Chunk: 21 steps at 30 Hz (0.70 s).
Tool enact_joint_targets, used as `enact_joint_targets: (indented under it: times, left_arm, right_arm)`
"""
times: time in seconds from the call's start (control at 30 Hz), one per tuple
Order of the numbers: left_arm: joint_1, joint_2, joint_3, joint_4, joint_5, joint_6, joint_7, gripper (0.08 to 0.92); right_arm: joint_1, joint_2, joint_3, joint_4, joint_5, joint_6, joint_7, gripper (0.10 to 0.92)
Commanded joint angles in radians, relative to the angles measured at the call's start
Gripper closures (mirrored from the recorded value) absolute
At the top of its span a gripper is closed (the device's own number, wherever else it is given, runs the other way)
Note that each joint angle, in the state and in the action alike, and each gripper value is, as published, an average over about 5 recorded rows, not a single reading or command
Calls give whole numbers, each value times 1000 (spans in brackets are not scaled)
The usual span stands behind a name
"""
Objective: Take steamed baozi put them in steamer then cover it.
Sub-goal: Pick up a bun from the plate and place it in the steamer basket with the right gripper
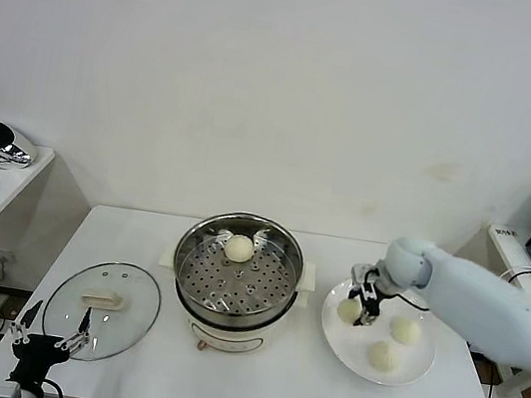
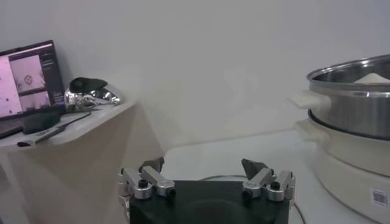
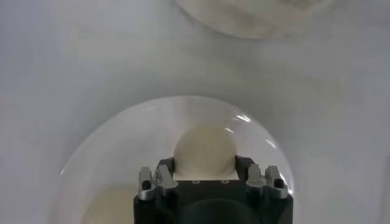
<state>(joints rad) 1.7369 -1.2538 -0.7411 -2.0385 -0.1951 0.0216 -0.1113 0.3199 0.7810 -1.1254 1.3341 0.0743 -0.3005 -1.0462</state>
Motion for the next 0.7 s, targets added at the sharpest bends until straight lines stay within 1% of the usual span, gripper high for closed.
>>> enact_joint_targets:
  times: [0.03,0.23,0.4,0.53,0.7]
  left_arm:
    - [-1,2,4,-1,0,0,0,177]
    - [-5,14,2,-1,-10,-1,0,177]
    - [-4,24,-1,-2,-14,-3,1,177]
    - [-8,32,-6,-1,-20,-1,1,177]
    - [-11,37,-15,-2,-24,-1,2,177]
  right_arm:
    - [421,7,-184,102,221,-48,-13,409]
    - [557,138,-237,105,399,-121,38,403]
    - [532,303,-230,73,507,-188,95,398]
    - [459,429,-207,26,552,-236,131,397]
    - [377,559,-199,-65,555,-270,150,397]
